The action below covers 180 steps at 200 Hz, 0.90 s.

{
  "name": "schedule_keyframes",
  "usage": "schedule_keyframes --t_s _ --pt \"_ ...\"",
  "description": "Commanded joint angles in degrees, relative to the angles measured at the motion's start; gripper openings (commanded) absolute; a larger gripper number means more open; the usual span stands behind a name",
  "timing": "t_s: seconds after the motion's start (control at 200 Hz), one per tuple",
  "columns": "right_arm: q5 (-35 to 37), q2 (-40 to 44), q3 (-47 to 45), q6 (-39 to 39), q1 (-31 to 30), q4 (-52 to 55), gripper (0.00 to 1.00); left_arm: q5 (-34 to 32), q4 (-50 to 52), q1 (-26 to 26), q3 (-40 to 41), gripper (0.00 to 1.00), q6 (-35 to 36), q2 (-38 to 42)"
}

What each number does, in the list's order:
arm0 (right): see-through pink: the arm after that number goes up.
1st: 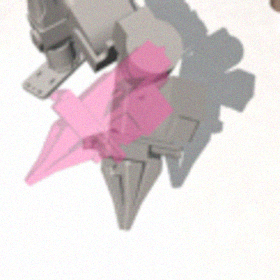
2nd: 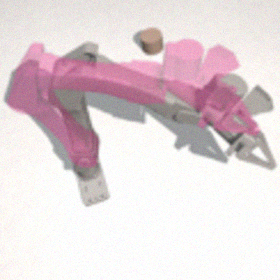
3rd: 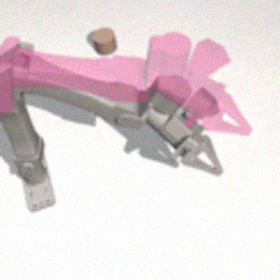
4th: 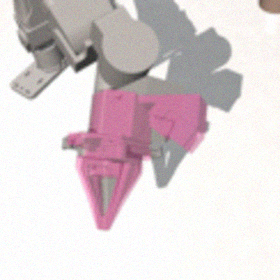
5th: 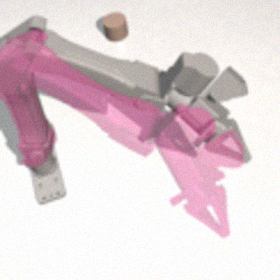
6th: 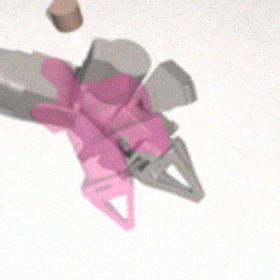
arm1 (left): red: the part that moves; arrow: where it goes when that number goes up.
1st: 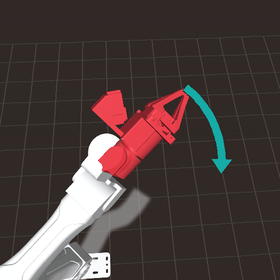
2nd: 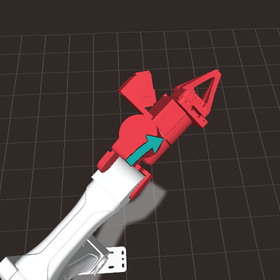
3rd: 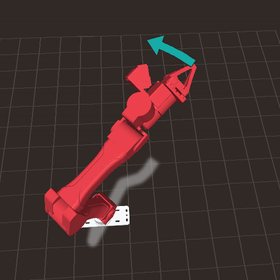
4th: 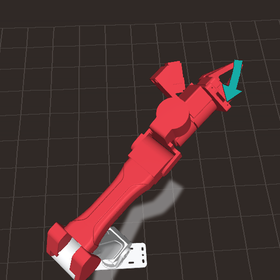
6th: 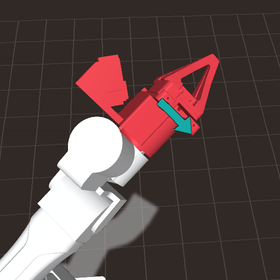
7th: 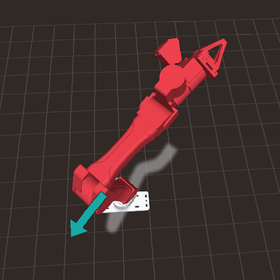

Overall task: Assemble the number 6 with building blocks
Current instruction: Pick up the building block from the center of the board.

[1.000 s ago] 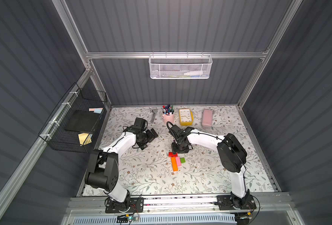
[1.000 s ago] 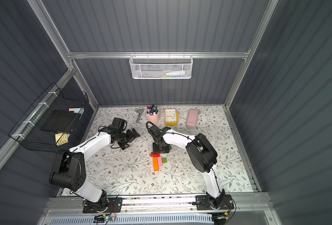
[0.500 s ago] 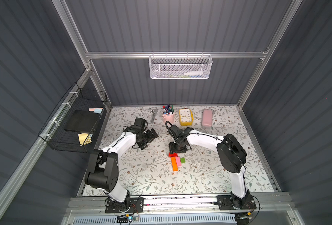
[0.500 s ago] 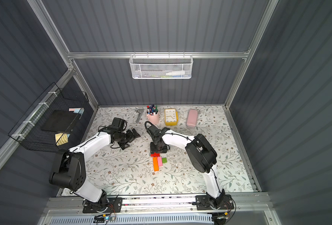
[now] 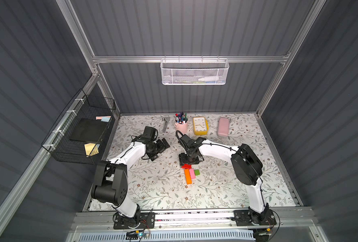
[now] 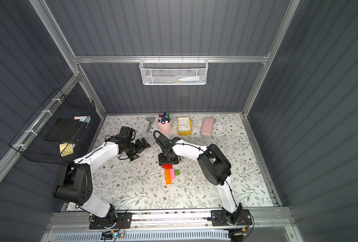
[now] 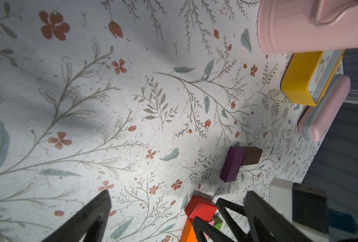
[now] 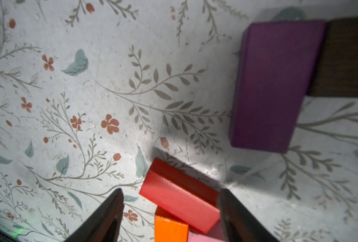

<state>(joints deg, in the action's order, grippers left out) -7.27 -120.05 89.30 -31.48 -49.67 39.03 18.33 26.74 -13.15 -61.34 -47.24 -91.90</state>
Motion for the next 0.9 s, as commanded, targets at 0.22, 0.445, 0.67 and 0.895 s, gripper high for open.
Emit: schedule_keyframes --t_s 0.22,0.445,0.67,0.895 --pt "1.5 -2.9 3.3 1.9 -0.3 2.9 0.74 1.2 1.6 0.9 0.7 0.99 1.8 -0.5" --pt "1.3 -3.3 4.4 2.7 -0.6 4.3 0.73 1.5 1.1 1.3 0.7 0.99 1.8 -1.1" --pt "0.9 -4.2 3.9 3.8 -0.9 5.7 0.72 1.8 0.7 1.7 0.7 0.99 1.9 -1.6" --pt "-0.5 -4.8 3.9 3.6 -1.3 5.6 0.72 2.1 0.2 2.1 1.3 0.99 2.0 -1.5"
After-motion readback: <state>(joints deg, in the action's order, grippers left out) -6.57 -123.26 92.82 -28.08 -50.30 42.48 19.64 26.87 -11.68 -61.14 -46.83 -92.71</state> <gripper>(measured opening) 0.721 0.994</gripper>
